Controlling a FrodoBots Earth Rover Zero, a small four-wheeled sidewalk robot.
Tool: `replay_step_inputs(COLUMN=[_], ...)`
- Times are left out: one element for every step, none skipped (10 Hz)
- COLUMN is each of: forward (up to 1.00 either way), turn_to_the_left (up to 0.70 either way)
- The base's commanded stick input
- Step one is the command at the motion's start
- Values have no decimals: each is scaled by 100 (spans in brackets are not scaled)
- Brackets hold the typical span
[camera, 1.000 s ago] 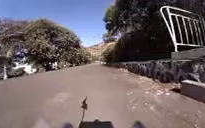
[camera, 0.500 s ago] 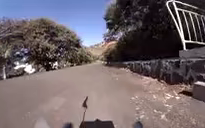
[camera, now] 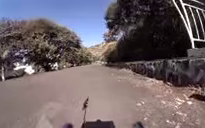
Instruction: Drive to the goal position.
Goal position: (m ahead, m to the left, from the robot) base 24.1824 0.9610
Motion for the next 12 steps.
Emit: replay_step_inputs(forward=[50, 50, 50, 50, 50, 50, 50, 50, 50, 50, 50, 50], turn_to_the_left=[0, 0, 0, 0, 0, 0, 0, 0, -50, -50, -50, 0])
